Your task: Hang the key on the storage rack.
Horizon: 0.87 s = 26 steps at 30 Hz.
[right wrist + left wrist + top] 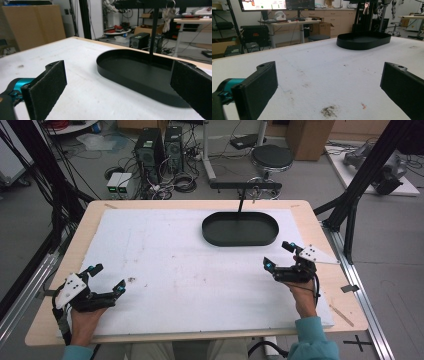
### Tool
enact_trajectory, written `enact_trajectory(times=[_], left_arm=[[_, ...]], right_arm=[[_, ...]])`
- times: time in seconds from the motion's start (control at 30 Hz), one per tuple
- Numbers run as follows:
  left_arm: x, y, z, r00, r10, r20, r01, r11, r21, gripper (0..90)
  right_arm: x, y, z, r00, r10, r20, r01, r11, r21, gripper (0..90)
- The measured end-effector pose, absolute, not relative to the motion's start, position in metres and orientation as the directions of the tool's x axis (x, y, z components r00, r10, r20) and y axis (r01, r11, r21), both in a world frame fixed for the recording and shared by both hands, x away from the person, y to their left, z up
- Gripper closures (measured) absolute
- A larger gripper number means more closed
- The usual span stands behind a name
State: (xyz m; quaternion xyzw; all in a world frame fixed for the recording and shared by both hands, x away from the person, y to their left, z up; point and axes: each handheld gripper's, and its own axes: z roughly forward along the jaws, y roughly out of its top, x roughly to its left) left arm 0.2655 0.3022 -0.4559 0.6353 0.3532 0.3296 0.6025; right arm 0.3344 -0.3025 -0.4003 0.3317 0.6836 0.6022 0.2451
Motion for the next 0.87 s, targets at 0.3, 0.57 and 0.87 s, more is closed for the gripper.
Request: enact_trajectory(times=[0.3,0.57,0.87], left_arm=[[0.265,0.302,-0.456,0.535,0.845,-0.002,0.051,-0.030,0.998,1.7],[0.266,0.302,-0.456,0.535,0.845,-0.001,0.050,-0.030,0.998,1.7],[0.265,0.302,-0.456,0.539,0.843,-0.001,0.050,-0.031,0.998,1.7]], right_arm=[[0.312,-0.305,-0.430,-0.652,0.758,0.031,0.089,0.036,0.995,0.4],[0.305,-0.313,-0.449,-0.648,0.760,0.047,0.088,0.013,0.996,0.4],[0.303,-0.311,-0.450,-0.652,0.758,0.013,0.062,0.037,0.997,0.5]])
